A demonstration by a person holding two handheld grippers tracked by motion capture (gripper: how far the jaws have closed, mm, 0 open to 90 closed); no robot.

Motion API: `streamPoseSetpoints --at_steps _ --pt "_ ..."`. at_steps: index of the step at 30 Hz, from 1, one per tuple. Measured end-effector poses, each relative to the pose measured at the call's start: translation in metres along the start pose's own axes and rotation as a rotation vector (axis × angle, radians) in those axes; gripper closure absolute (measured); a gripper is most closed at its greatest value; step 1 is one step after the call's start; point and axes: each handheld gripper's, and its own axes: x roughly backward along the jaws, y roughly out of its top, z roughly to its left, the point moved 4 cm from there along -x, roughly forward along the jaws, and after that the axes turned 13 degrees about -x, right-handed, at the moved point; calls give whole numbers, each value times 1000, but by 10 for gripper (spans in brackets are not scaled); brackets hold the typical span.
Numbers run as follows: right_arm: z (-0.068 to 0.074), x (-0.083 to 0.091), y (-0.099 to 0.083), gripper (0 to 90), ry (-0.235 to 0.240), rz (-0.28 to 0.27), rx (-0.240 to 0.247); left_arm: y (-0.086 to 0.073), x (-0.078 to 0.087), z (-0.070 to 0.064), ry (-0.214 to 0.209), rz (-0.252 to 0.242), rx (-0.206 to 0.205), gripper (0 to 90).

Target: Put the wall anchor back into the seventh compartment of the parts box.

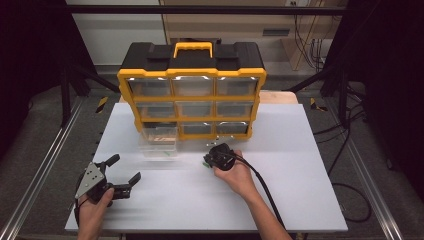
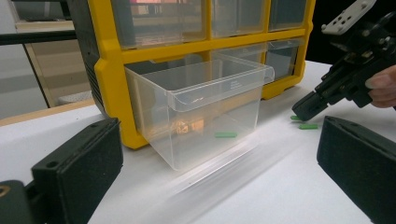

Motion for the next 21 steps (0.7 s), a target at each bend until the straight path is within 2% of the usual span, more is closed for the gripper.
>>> streamPoseSetpoints --at_steps 12,21 --pt "13 36 20 846 67 -115 -6 0 0 -1 -4 0 0 4" --pt "26 51 41 849 101 -161 8 0 0 -1 -4 1 -1 4"
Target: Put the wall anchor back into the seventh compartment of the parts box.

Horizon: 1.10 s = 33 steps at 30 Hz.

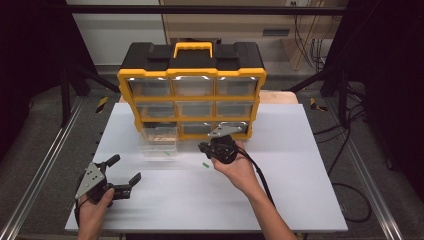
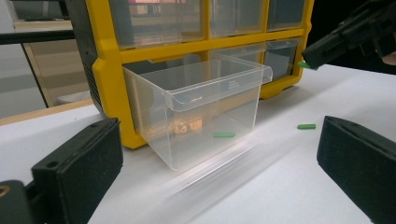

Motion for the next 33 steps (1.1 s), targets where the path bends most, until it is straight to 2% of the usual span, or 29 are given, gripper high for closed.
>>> streamPoseSetpoints --at_steps 9,14,22,29,30,31,33 --pt "15 -3 24 849 26 -17 29 0 0 0 1 -3 2 4" --pt "27 -8 39 849 45 -33 50 0 2 0 2 -5 1 4" --pt "50 -30 61 849 61 -17 81 1 3 -1 3 -10 6 4" --pt "64 -49 73 848 59 5 116 1 3 1 6 -15 12 4" --pt "66 -52 74 839 47 5 122 1 3 1 6 -15 13 4" --pt "66 -55 76 751 34 -4 113 1 3 1 6 -15 13 4" --pt "68 -59 78 674 33 -8 89 1 3 1 6 -16 13 4"
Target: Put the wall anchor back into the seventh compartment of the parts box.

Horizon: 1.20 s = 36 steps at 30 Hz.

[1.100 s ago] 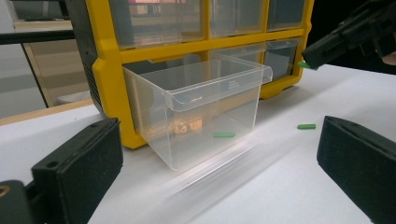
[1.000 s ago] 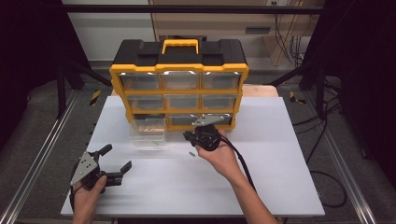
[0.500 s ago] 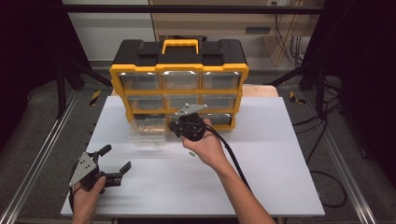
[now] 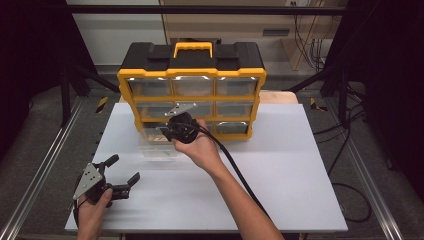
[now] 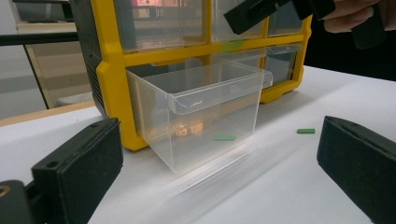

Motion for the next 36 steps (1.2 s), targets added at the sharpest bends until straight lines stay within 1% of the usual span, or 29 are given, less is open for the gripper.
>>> streamPoseSetpoints --at_steps 1,3,5,7,8,9,10,11,15,19,20,22,23,29,32,36 --pt "1 -1 1 649 2 1 1 0 0 0 0 -1 0 4" --pt "3 -1 1 562 -4 0 0 0 0 0 1 -2 2 4" --pt "4 0 0 507 -2 5 5 0 0 1 0 -2 3 4" --pt "5 2 -1 410 -6 18 10 0 -1 0 -2 -3 0 4" --pt "5 3 -1 370 -15 24 15 0 -1 0 -3 -3 0 4" --pt "5 4 -2 341 -23 33 9 0 -1 -1 -5 -3 -1 4" --pt "5 4 -2 300 -14 34 12 0 -1 -1 -5 -2 -2 3" --pt "5 6 -3 256 -17 42 13 0 -1 -1 -5 -2 -2 3" --pt "7 9 -3 171 -17 46 9 0 -1 -1 -4 0 -1 3" --pt "7 12 -3 121 -17 49 11 0 -1 -1 -3 2 0 3" --pt "6 14 -3 119 -21 49 19 0 -1 -1 -3 2 -1 3" --pt "6 16 -3 113 -26 52 15 0 -1 -1 -4 1 -1 3" --pt "5 18 -3 113 -25 44 11 0 -1 -1 -4 3 -3 3" --pt "4 28 -3 103 -27 40 13 0 -1 -1 -4 5 -2 3" --pt "3 31 -5 100 -24 38 22 0 -1 -2 -7 6 -6 3" --pt "3 34 -7 95 -19 33 20 0 -1 -2 -8 8 -7 3"
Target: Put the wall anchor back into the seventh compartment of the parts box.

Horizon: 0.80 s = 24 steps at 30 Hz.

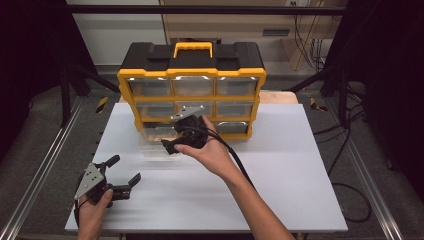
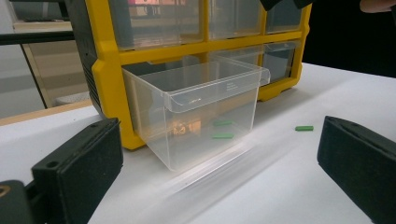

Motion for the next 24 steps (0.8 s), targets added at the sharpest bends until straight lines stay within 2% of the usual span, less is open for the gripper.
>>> streamPoseSetpoints --at_steps 9,24 --pt "-1 6 -7 95 4 -2 4 0 0 1 3 -3 2 3" --pt "-19 23 -21 78 -30 -21 -19 0 0 0 2 -2 2 3"
